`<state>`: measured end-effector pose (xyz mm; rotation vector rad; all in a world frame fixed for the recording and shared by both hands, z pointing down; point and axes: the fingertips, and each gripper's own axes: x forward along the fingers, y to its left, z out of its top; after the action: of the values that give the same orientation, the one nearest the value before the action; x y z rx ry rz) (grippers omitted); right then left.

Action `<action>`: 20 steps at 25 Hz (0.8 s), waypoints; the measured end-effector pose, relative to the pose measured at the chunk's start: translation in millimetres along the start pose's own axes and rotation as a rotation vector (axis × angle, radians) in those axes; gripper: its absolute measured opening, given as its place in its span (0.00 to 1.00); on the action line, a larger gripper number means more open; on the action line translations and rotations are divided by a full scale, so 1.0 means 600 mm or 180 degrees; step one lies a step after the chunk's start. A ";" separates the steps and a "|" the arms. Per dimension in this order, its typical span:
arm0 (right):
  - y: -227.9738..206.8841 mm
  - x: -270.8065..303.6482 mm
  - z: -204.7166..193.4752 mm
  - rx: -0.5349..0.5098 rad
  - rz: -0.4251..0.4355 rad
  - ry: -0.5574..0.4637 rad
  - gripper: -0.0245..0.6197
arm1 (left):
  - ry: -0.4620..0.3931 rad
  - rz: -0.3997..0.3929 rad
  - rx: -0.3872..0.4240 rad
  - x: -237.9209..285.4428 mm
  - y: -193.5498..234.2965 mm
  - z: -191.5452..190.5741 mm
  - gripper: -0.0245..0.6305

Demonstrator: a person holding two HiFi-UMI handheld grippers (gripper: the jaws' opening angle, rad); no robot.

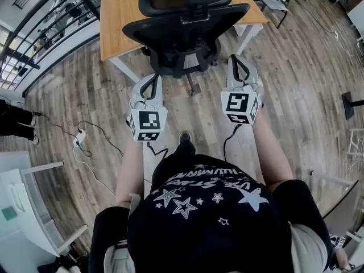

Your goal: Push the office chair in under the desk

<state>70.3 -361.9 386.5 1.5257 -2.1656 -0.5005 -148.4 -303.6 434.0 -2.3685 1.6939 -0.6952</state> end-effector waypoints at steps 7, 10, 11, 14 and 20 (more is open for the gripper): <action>0.000 -0.076 -0.011 0.0095 0.0033 -0.0029 0.04 | -0.0071 -0.0005 0.0029 -0.054 -0.045 0.023 0.04; 0.001 -0.101 -0.021 0.0074 0.0064 0.0027 0.04 | -0.0063 -0.0004 0.0050 -0.076 -0.064 0.030 0.04; 0.000 -0.108 -0.024 0.0086 0.0076 0.0036 0.04 | -0.0058 0.0000 0.0049 -0.081 -0.069 0.030 0.04; -0.003 -0.128 -0.028 0.0137 0.0093 0.0051 0.04 | -0.0067 0.0020 0.0041 -0.095 -0.079 0.034 0.04; 0.002 -0.172 -0.028 0.0120 0.0099 0.0037 0.04 | -0.0105 0.0019 0.0022 -0.132 -0.101 0.041 0.04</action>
<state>108.9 -264.9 386.2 1.5083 -2.1981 -0.4420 -105.6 -212.5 413.2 -2.3561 1.6818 -0.6562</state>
